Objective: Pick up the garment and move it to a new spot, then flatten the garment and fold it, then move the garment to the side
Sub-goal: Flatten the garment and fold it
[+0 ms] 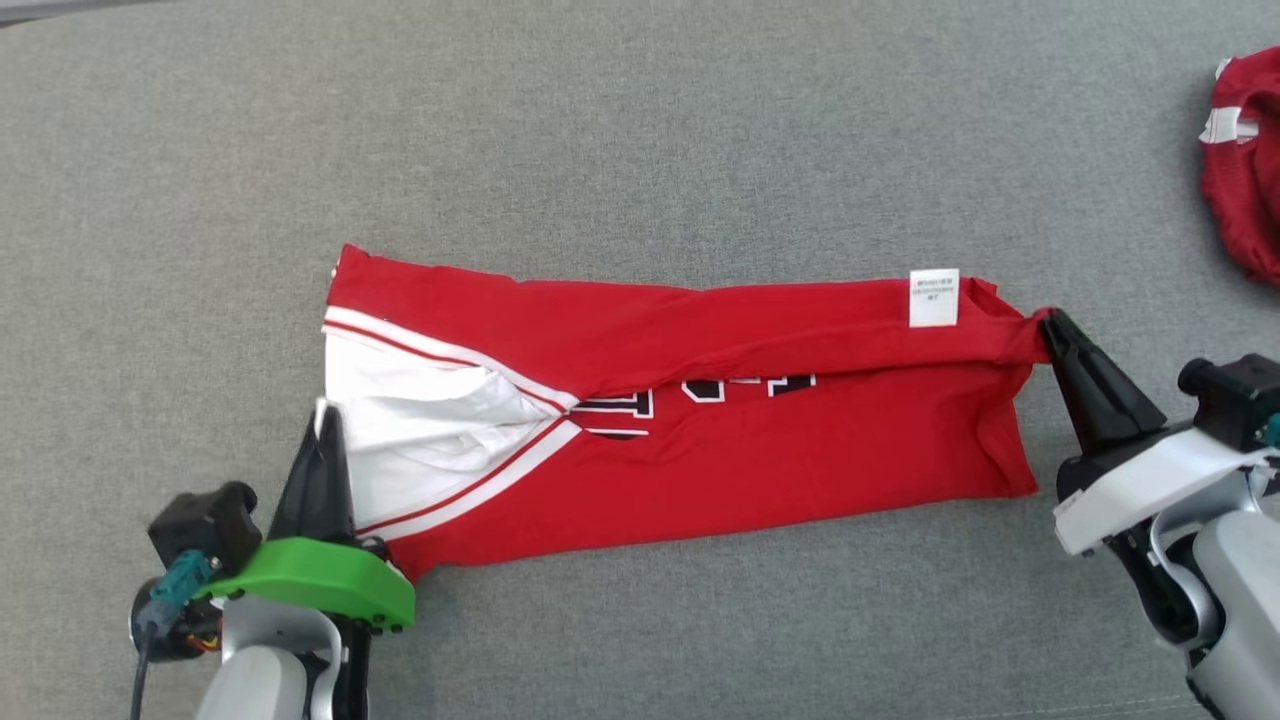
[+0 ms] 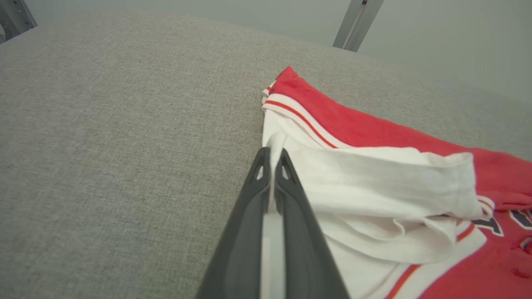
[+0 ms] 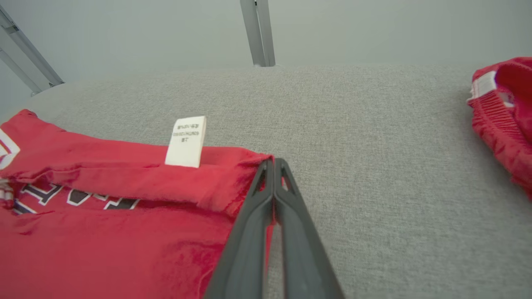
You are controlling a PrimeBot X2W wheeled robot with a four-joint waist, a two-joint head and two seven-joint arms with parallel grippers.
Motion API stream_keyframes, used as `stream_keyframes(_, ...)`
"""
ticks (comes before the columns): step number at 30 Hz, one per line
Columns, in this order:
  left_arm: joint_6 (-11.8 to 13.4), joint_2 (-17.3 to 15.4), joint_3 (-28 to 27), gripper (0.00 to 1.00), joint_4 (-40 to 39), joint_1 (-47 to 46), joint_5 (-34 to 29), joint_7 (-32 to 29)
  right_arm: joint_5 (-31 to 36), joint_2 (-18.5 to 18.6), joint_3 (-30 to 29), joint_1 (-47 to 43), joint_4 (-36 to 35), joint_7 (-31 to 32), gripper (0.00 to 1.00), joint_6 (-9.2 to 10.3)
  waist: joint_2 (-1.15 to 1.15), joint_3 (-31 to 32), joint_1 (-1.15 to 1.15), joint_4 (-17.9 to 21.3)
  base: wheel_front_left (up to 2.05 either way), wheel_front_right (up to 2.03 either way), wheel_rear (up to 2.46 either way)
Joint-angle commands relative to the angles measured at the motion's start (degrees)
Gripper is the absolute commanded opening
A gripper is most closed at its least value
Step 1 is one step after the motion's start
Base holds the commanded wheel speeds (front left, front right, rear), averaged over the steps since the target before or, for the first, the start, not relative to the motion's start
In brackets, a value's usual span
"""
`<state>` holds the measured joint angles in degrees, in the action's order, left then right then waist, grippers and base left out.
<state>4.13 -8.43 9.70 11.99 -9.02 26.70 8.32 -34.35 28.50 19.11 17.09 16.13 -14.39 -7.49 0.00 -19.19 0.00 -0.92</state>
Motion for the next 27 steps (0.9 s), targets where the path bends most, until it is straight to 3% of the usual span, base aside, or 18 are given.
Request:
stream_keyframes(1, 0.57, 0.09, 0.06, 1.00, 0.34, 1.11, 0.24, 0.54, 0.78, -0.67, -0.89, -1.39, -0.76, -0.13, 1.00, 0.00, 0.00, 0.74, 0.00, 0.09, 0.00, 0.00, 0.00)
stream_keyframes(6, 3.11, -0.12, 0.32, 1.00, -0.64, 2.05, -3.59, 4.37, 5.73, -3.86, -6.76, -6.18, -5.37, -0.52, 1.00, 0.00, 0.00, 2.27, 0.00, 0.58, 0.00, 0.00, 0.00)
stream_keyframes(14, 5.66, -1.53, 1.82, 1.00, -7.90, 4.33, -9.61, 6.38, 14.57, -11.10, -16.85, -13.91, -18.31, 1.55, 1.00, 0.00, 0.00, 5.43, 0.00, 2.17, 0.00, 0.00, 0.00)
stream_keyframes(19, 6.22, -3.23, 3.13, 1.00, -11.54, 6.25, -11.75, 4.38, 17.51, -14.54, -18.38, -17.60, -24.41, 5.26, 1.00, 0.00, 0.00, 7.48, 0.00, 2.98, 0.00, 0.00, 0.00)
stream_keyframes(27, 8.30, -4.02, 3.68, 1.00, -16.43, 8.84, -13.12, 2.29, 18.76, -17.48, -19.88, -20.96, -28.32, 7.84, 1.00, 0.00, 0.00, 9.01, 0.00, 3.45, 0.00, 0.00, 0.00)
